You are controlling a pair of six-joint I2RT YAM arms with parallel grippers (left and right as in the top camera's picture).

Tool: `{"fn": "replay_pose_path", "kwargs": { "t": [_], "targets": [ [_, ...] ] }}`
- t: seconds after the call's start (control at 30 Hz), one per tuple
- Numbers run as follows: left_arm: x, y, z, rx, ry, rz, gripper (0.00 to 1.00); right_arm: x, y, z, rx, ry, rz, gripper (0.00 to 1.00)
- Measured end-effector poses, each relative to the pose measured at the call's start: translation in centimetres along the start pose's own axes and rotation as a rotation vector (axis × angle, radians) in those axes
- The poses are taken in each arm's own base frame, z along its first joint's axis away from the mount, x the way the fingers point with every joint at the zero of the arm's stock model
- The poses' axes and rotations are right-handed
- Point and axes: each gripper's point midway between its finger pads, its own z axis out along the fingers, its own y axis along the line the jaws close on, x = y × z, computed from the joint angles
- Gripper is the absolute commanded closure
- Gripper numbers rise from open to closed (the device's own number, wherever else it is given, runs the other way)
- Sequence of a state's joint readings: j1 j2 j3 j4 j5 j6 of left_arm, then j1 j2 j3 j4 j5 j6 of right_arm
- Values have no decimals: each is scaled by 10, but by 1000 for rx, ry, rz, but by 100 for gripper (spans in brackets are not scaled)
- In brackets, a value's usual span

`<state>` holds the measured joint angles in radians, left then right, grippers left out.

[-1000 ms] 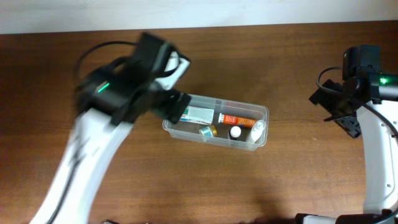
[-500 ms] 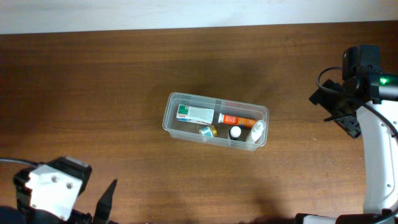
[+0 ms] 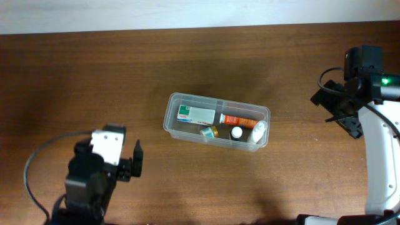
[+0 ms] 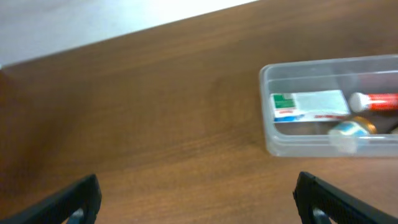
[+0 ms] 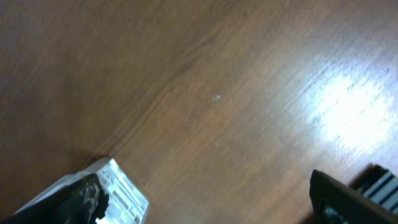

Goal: Pack container

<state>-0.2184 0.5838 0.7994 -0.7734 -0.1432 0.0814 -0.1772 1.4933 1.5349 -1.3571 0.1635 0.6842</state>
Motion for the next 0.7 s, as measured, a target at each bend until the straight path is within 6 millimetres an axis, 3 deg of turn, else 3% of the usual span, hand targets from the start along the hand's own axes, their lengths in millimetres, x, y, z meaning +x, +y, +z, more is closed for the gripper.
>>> {"fn": "replay_pose_path", "kwargs": {
  "t": [0.07, 0.37, 0.7],
  "targets": [
    [22, 0, 4, 1, -6, -21, 0, 0, 0, 0, 0, 0, 0, 2],
    [88, -6, 19, 0, -83, -56, 0, 0, 0, 0, 0, 1, 0, 2],
    [123, -14, 44, 15, -98, -59, 0, 0, 0, 0, 0, 1, 1, 2]
  ]
}}
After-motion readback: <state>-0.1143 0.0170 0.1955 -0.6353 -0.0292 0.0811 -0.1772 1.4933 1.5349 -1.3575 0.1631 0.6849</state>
